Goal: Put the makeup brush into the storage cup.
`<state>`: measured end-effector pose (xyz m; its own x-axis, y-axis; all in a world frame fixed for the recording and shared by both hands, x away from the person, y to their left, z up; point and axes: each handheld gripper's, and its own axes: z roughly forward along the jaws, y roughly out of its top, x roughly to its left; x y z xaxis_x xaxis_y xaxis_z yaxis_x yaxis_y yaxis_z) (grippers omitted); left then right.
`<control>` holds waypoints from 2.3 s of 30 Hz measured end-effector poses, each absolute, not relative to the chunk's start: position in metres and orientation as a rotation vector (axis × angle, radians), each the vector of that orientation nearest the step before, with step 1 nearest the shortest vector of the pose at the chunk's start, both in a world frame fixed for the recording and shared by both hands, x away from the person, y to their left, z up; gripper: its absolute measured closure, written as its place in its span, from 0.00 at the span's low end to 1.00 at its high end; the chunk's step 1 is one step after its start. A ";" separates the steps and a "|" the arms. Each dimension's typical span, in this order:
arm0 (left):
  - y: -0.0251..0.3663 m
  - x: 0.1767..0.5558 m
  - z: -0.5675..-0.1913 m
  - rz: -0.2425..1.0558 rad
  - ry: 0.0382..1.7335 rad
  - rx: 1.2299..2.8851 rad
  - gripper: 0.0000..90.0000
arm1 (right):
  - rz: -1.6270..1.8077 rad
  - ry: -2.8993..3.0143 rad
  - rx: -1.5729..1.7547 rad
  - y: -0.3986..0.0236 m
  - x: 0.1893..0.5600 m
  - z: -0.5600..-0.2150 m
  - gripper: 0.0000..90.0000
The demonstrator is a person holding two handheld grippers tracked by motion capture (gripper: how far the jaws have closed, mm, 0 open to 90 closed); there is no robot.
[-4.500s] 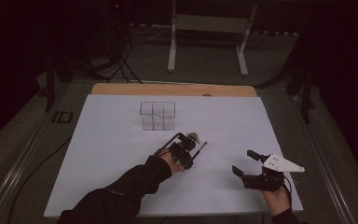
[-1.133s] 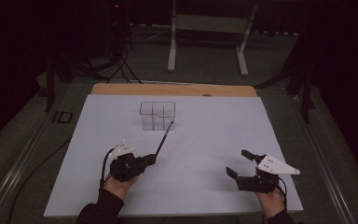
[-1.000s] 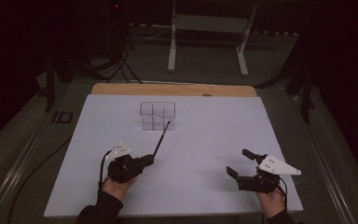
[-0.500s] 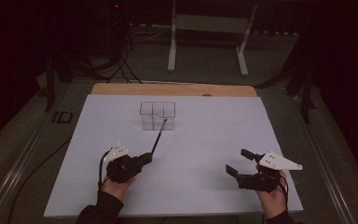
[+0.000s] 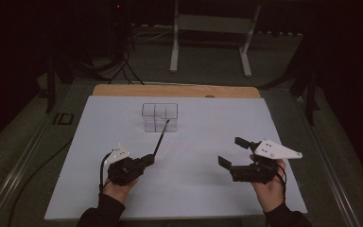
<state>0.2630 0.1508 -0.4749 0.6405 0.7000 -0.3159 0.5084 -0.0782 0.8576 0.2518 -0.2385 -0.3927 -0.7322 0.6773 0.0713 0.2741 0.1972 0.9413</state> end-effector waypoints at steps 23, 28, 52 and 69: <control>0.146 0.262 -0.474 0.188 0.955 1.740 0.95 | 1.507 2.155 0.906 -0.157 0.295 -0.378 0.11; 0.146 0.262 -0.474 0.190 0.953 1.742 0.95 | 1.573 2.126 1.003 -0.144 0.303 -0.379 0.11; 0.145 0.261 -0.473 0.203 0.940 1.744 0.95 | 1.727 2.177 1.320 -0.107 0.326 -0.393 0.17; 0.143 0.260 -0.473 0.186 0.924 1.752 0.95 | 1.801 2.257 1.575 -0.106 0.342 -0.408 0.71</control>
